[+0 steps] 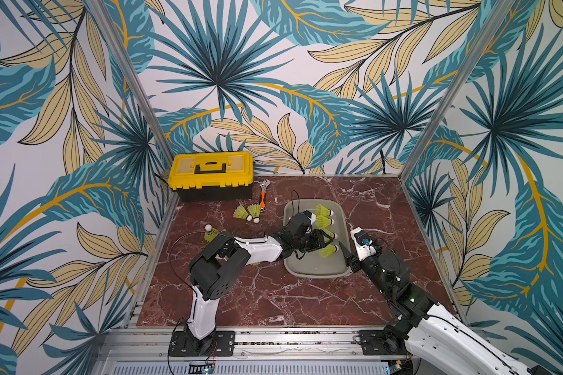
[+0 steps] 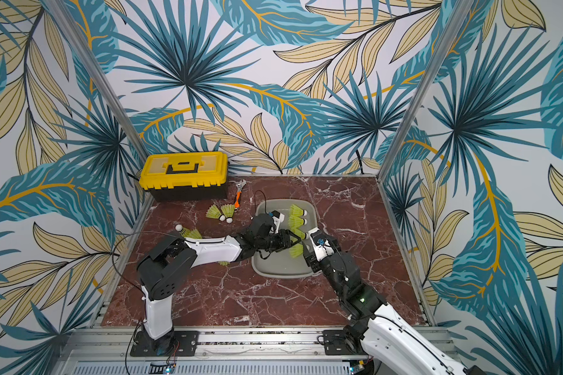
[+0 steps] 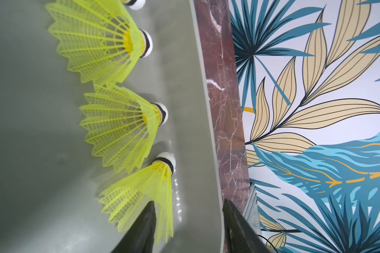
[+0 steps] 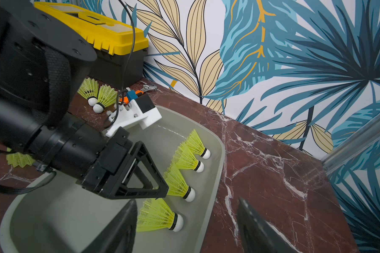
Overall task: Put the shuttlecocks into the storage box
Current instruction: Place the shuttlecock in the storage box, then pick up the shuttlecock at the center of the board.
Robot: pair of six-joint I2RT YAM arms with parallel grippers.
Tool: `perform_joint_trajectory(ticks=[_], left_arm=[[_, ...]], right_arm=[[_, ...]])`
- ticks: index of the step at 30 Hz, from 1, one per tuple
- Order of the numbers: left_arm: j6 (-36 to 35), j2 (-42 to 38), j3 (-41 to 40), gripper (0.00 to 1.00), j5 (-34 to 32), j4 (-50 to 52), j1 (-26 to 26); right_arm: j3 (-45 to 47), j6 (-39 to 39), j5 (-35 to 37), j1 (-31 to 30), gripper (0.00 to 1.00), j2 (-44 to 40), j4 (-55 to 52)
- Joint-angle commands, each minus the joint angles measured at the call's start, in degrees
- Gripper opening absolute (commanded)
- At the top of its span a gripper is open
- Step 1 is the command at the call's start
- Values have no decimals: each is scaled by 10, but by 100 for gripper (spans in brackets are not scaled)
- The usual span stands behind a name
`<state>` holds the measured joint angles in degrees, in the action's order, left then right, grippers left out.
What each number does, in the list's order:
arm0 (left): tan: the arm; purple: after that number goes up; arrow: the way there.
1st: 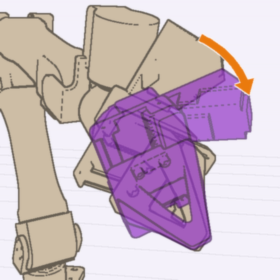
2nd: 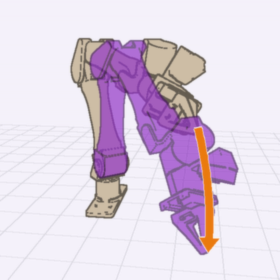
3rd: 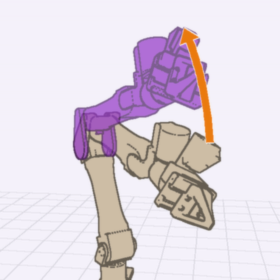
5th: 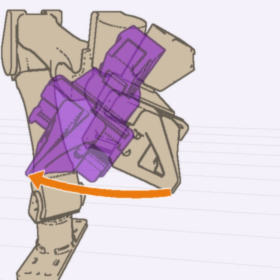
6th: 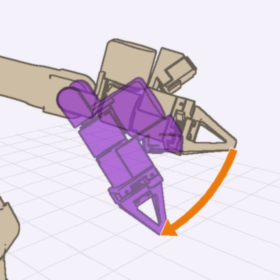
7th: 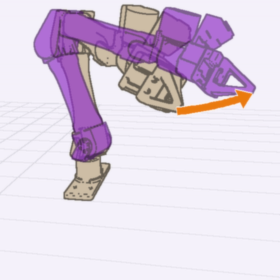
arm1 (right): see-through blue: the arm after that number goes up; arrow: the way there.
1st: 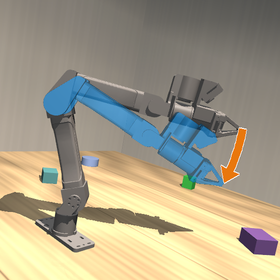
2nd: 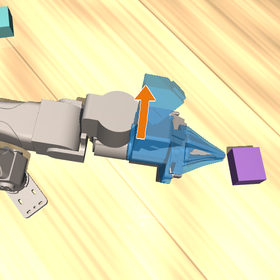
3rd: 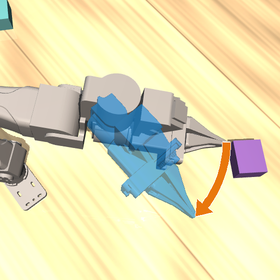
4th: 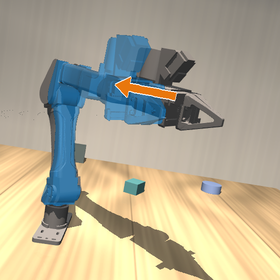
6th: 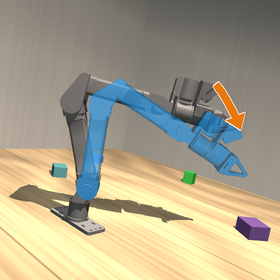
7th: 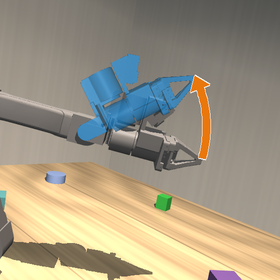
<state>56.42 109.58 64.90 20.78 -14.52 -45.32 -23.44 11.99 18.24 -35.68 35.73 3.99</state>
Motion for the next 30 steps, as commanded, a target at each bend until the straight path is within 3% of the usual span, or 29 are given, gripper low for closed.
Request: perform_joint_trajectory(ticks=[1,12,23,30], left_arm=[[-38,-48,-25,52,-22,40,3],[-118,-199,-79,53,-89,167,56],[-252,-285,-93,56,-99,266,214],[-341,-285,-99,58,-97,250,325]], right_arm=[[11,-3,9,-1,72,0,0],[4,-3,16,-1,72,2,2],[-2,-6,14,-2,72,6,2],[-7,-11,16,-2,72,2,-6]])
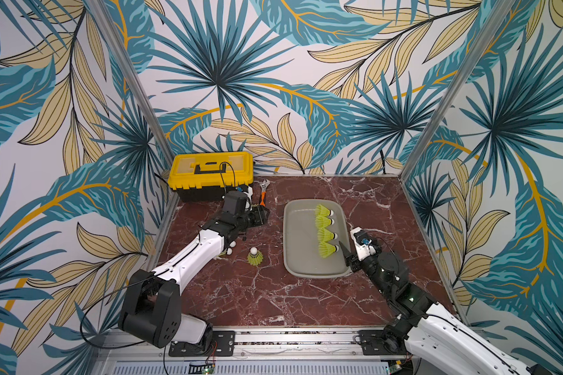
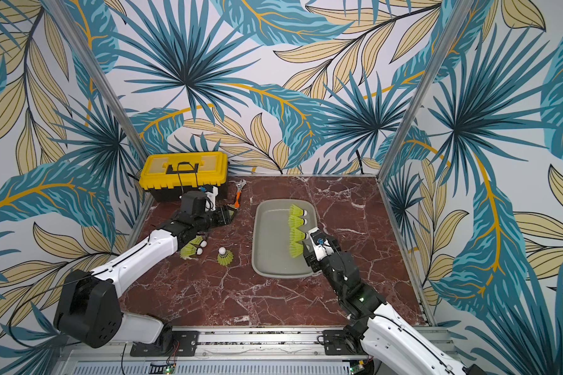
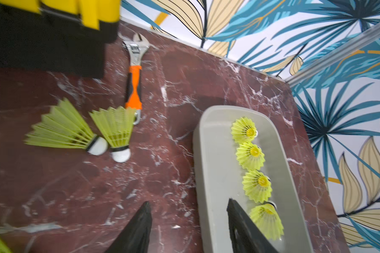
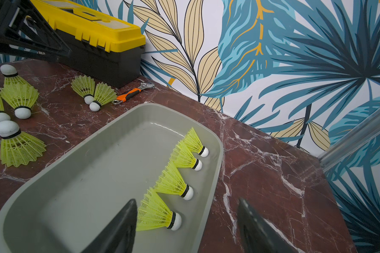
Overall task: Put the shuttlecocks into the storage box
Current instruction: Pick up the shuttlecock at the center of the board.
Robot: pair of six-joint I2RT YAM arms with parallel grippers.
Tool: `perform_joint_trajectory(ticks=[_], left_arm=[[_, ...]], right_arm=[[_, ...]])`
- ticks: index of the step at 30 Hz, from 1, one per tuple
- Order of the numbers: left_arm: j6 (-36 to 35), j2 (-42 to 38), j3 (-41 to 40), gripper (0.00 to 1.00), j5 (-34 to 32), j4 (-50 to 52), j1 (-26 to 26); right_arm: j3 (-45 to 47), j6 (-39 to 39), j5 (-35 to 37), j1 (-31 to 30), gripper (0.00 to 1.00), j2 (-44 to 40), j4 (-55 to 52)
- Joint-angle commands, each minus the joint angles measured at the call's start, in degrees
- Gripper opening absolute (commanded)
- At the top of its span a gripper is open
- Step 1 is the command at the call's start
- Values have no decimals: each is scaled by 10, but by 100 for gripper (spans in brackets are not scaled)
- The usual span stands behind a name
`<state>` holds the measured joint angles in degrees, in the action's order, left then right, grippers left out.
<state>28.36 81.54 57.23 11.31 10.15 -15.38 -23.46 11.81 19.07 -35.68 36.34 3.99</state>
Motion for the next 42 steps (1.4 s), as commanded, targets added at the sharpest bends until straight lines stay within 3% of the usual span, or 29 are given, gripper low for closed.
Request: perform_joint_trajectory(ticks=[1,7,14,37,42], left_arm=[[-69,-1,-23,58,2,-4,39],[-108,58,-10,60,27,-32,102],[-117,148,32,60,116,-54,162],[-175,277,167,60,129,-4,171],[-173,306,198,51,148,49,171]], right_arm=[[-8,-11,8,-1,72,-6,-7],[-13,-13,11,-1,72,-7,-14],[-22,-19,18,-1,72,-11,-31],[-26,-21,27,-1,72,-10,-35],[-24,-27,27,-1,72,-16,-40]])
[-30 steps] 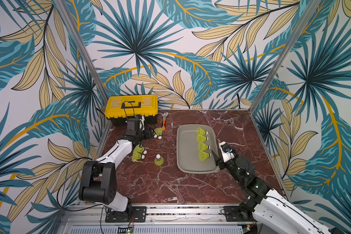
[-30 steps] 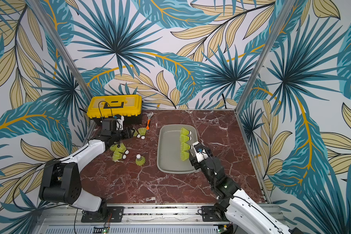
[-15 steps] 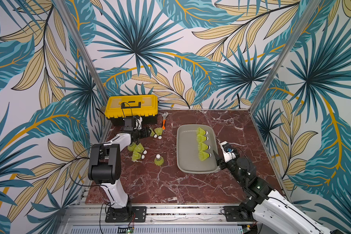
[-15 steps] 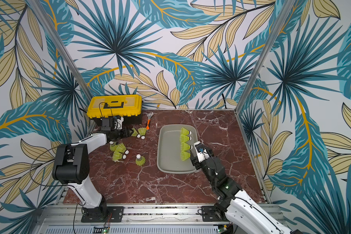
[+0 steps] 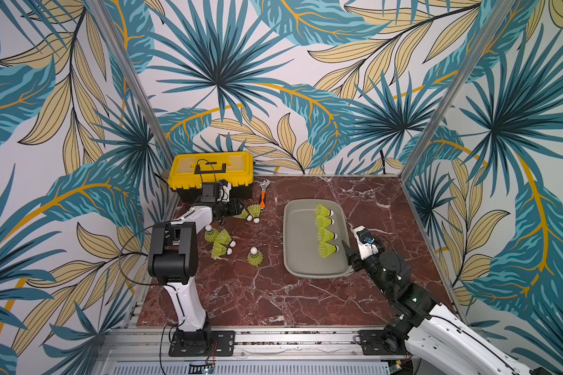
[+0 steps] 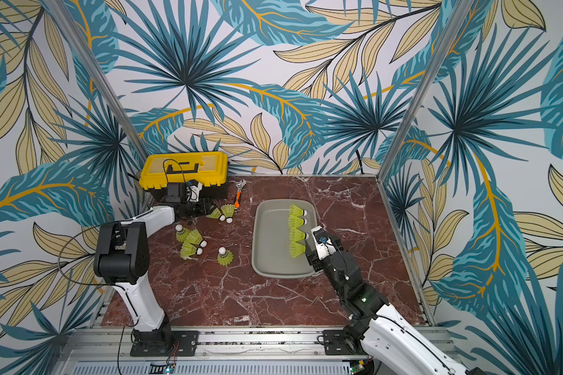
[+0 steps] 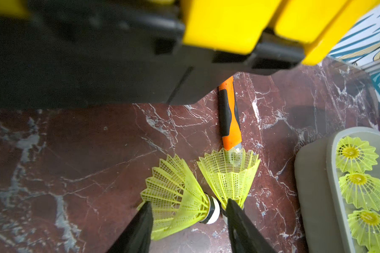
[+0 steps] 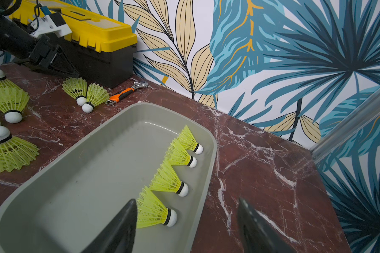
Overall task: Put the shuttlecocks into the storage box
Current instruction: Pick up the shuttlecock at the center of the board.
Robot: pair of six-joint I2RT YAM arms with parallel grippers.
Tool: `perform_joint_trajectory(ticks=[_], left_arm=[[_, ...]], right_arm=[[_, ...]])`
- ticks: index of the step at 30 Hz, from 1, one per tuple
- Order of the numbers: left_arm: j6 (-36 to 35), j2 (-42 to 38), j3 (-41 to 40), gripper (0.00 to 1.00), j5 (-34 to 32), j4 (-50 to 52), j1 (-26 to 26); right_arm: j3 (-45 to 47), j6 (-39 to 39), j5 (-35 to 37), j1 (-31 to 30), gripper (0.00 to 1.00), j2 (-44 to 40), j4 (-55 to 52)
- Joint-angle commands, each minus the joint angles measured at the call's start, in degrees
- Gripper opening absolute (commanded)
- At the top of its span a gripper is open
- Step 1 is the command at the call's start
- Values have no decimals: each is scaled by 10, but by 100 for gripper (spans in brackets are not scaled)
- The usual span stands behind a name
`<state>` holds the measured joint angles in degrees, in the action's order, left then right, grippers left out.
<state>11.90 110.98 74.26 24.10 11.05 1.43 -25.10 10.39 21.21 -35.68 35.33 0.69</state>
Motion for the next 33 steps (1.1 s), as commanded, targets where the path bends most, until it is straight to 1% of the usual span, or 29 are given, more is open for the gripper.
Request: perform_joint_trajectory(ticks=[1,4,6,8,14,16,19,21,29,33], left_arm=[[-5,11,26,49,22,42,3],[0,7,18,43,23,43,3],[2,2,13,41,21,67,3],[3,-3,10,35,21,83,3],[7,-37,-16,31,13,100,3],[8,-40,-19,26,16,111,3],[8,-42,-24,24,22,113,3],[10,-39,-25,19,27,113,3],[21,-31,-22,19,26,107,3],[30,-30,-25,9,31,101,3]], right_arm=[[-7,-13,7,-1,72,-7,-8],[-5,-13,8,-1,72,-11,-10],[-5,-13,8,-1,72,-11,-13],[-6,-13,8,-1,72,-13,-15],[-2,-16,8,-1,72,-17,-18],[-1,-18,7,-1,72,-19,-18],[0,-19,6,-1,72,-20,-21],[1,-18,5,-1,72,-21,-21],[1,-18,7,-1,72,-30,-26],[1,-18,8,-1,72,-34,-31]])
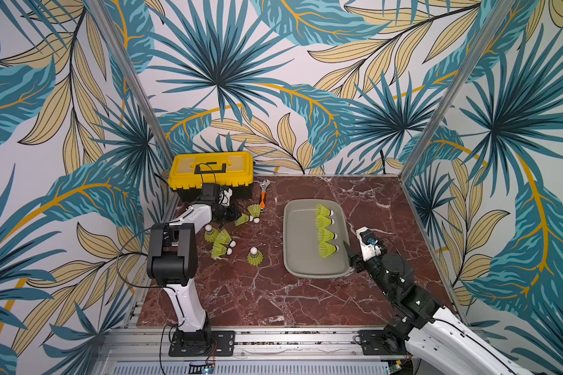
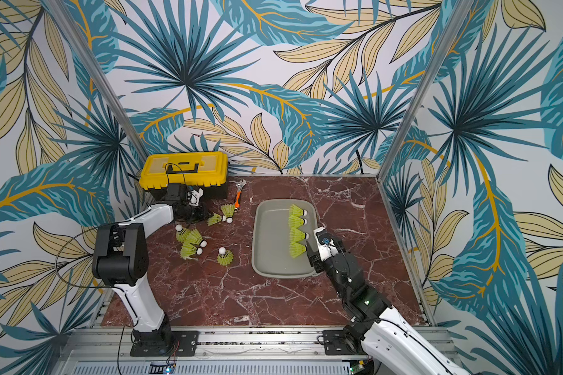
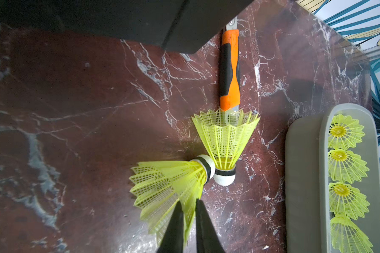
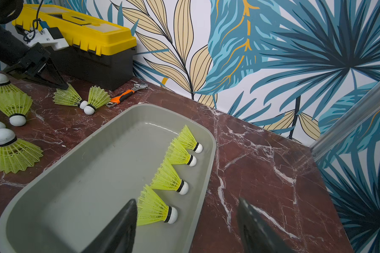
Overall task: Put the shuttlecocks into the storage box
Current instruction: Pick up the shuttlecock at the center of the board.
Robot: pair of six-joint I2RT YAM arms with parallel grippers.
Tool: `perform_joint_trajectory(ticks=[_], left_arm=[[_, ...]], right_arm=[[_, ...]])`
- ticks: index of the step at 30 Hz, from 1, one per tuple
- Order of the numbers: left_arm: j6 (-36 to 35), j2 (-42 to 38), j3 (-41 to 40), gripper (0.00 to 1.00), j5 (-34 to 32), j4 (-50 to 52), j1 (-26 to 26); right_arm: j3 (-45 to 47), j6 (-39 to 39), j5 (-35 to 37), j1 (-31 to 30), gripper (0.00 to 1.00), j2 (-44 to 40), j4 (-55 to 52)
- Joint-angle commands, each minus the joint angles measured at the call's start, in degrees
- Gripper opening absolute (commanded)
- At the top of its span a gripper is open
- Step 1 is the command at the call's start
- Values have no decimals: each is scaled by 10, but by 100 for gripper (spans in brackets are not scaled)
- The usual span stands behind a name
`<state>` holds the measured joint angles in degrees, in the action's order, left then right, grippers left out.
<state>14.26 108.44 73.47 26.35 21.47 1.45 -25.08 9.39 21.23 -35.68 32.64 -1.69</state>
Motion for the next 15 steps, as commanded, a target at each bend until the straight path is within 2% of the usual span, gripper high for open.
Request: perform_joint_trajectory(ticks=[1,3,9,15], left_arm=[[9,-6,-18,7,10,-4,3],[13,-9,-21,0,12,-5,3],[46,-62,-54,0,38,-10,3],[107,-179,-127,0,78,-30,1]], right_arm=[[1,-8,7,-1,72,-8,-8],[1,-8,7,-1,72,-10,-9],[-2,-7,-3,-1,72,-12,-13],[-5,4,-40,-1,72,7,9]])
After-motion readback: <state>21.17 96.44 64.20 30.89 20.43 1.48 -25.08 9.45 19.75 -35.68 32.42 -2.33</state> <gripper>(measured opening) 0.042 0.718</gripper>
